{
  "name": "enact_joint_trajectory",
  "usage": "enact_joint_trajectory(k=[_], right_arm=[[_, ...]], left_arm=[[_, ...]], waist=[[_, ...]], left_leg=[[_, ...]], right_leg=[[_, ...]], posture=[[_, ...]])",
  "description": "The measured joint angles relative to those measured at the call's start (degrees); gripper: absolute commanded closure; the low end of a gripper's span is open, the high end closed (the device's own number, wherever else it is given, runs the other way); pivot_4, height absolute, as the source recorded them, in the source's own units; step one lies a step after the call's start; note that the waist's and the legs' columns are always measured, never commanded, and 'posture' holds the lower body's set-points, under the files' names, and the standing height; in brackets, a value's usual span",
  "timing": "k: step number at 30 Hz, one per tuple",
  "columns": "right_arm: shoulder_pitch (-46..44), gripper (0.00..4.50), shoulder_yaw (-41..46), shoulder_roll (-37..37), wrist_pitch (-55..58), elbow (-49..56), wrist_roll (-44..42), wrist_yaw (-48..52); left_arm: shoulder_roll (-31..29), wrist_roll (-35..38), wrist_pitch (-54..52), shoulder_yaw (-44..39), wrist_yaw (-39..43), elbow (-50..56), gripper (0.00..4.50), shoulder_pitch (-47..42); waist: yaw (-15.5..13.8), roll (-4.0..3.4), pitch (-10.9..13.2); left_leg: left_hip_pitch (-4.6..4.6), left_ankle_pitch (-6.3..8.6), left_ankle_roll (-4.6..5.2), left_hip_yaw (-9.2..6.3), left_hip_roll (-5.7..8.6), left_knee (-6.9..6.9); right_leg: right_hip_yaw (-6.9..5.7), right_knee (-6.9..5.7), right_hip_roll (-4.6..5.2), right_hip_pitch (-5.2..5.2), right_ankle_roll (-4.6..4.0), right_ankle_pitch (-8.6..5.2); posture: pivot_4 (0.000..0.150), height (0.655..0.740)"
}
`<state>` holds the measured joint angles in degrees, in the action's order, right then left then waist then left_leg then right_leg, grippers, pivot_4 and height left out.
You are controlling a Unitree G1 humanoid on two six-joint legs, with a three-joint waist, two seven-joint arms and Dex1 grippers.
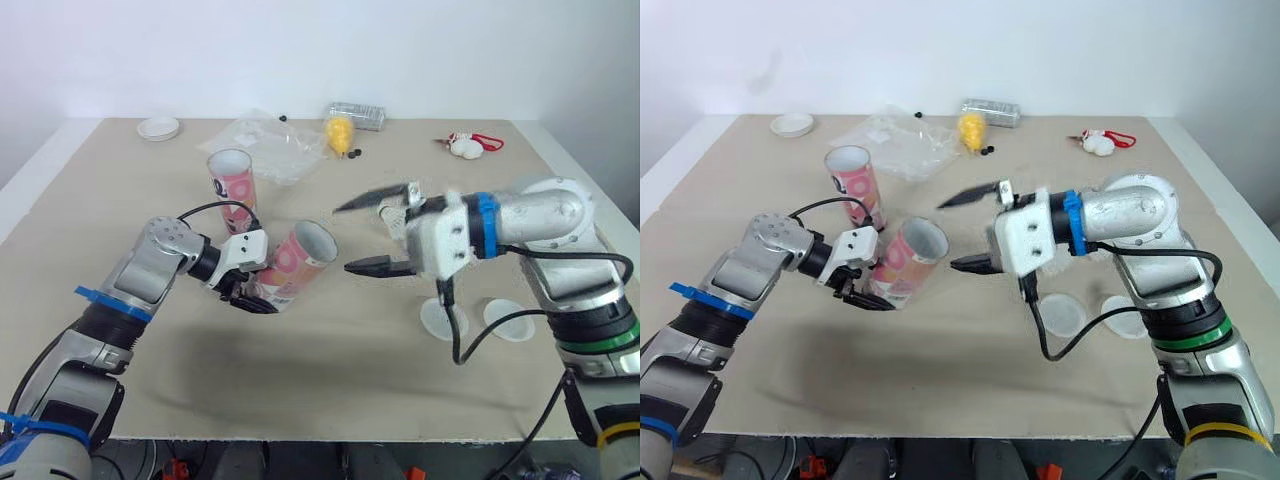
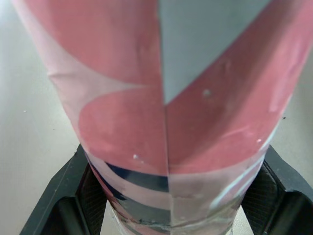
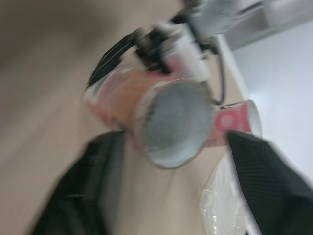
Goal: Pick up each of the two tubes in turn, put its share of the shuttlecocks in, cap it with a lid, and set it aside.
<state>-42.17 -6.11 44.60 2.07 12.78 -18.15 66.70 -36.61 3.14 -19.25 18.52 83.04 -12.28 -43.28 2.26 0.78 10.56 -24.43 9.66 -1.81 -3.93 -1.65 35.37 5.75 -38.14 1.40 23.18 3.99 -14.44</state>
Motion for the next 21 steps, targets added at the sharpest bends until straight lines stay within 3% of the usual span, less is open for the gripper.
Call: enact_joint_trajectory(k=[4,8,12,21], right_arm=[[12.7,0.57,12.6,0.0,23.7,5.8,-12.0,-13.5],[28.6,0.57,18.3,-1.9,36.4,10.3,-15.0,-23.5],[32.3,0.57,19.7,-5.7,40.3,14.4,-17.3,-29.9],[36.8,0.57,19.4,-8.4,40.5,12.0,-11.8,-38.2]], left_arm=[[0.2,0.0,0.2,0.5,-0.1,-0.1,1.41,-0.3],[0.0,0.0,0.6,0.7,0.1,-0.4,1.41,-0.5],[0.3,-0.5,0.9,1.1,0.3,-1.0,1.41,-1.1],[1.7,-0.8,1.3,1.5,0.8,-1.7,1.41,-1.8]], waist=[[-0.5,0.2,-0.1],[-0.6,0.18,-0.1],[-0.1,-0.12,0.0],[-0.1,0.17,-0.1]], left_leg=[[-0.02,0.01,-0.01,-0.1,-0.01,-0.01],[-0.02,0.02,0.01,-0.06,-0.02,-0.05],[0.01,-0.01,0.04,0.1,0.0,0.07],[-0.04,-0.05,0.04,0.22,0.04,0.15]], right_leg=[[-0.14,0.0,0.0,-0.03,-0.11,-0.04],[-0.09,-0.01,-0.04,0.04,0.0,-0.14],[0.09,-0.01,-0.02,0.03,-0.07,-0.06],[0.22,0.07,0.01,-0.05,0.01,-0.08]], posture=[[0.15,0.74],[0.15,0.74],[0.15,0.74],[0.15,0.74]])
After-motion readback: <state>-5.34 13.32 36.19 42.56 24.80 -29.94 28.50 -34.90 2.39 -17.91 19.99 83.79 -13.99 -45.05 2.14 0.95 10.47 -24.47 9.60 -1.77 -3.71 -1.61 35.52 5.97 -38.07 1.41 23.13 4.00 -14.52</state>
